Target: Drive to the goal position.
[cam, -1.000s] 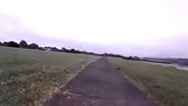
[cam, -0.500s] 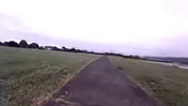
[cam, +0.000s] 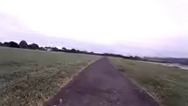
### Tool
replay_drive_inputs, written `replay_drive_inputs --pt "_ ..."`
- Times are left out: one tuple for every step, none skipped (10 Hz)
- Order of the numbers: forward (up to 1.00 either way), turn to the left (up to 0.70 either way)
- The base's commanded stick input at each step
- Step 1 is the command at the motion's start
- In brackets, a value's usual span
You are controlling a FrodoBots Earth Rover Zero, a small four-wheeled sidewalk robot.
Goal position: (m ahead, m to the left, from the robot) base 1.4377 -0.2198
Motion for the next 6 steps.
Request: replay_drive_inputs --pt "0.00 0.00" --pt "0.00 0.00" --pt "0.00 0.00" --pt "0.00 0.00" --pt "0.00 0.00" --pt "0.00 0.00"
